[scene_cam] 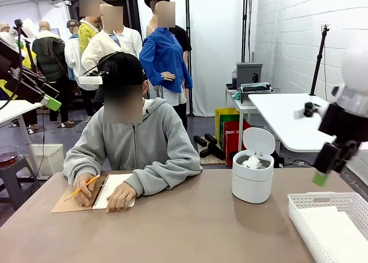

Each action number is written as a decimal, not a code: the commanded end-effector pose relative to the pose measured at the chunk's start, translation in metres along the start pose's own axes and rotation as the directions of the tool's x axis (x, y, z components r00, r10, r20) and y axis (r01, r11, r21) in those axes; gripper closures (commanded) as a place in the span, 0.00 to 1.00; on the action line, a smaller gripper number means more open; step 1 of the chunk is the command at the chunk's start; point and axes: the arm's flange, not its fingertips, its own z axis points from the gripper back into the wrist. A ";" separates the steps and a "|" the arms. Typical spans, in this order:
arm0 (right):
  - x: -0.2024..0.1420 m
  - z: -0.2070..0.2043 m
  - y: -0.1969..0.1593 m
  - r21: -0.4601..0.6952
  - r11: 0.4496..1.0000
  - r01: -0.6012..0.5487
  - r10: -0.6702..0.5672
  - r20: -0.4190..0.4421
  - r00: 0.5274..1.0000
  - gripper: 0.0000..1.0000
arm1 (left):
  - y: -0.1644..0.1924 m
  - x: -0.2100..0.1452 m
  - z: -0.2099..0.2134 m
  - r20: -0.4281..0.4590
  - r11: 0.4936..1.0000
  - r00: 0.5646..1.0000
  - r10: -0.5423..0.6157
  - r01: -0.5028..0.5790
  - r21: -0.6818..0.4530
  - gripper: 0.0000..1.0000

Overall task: Sort the paper based on its condition.
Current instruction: If a person hands you a paper, place it in the Organizing basket , and if it's crumpled, put it in the Trash can.

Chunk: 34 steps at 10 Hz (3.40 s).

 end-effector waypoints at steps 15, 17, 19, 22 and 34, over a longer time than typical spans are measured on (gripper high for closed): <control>0.159 0.103 0.079 -0.008 0.995 -0.104 0.093 0.520 0.849 0.00 | 0.001 -0.003 0.001 0.011 1.000 1.000 -0.010 0.010 -0.013 0.00; 0.158 0.105 0.082 0.005 0.989 -0.147 0.122 0.523 0.844 0.00 | 0.001 -0.003 0.001 0.011 1.000 1.000 -0.010 0.010 -0.013 0.00; 0.155 0.107 0.081 -0.020 0.994 -0.110 0.105 0.501 0.859 0.00 | 0.001 -0.003 0.001 0.011 1.000 1.000 -0.010 0.010 -0.013 0.00; 0.155 0.107 0.081 -0.020 0.994 -0.110 0.105 0.501 0.859 0.00 | 0.001 -0.003 0.001 0.011 1.000 1.000 -0.010 0.010 -0.013 0.00; 0.146 0.118 0.099 -0.010 0.987 -0.158 0.138 0.545 0.827 0.00 | 0.001 -0.003 0.001 0.011 1.000 1.000 -0.010 0.010 -0.013 0.00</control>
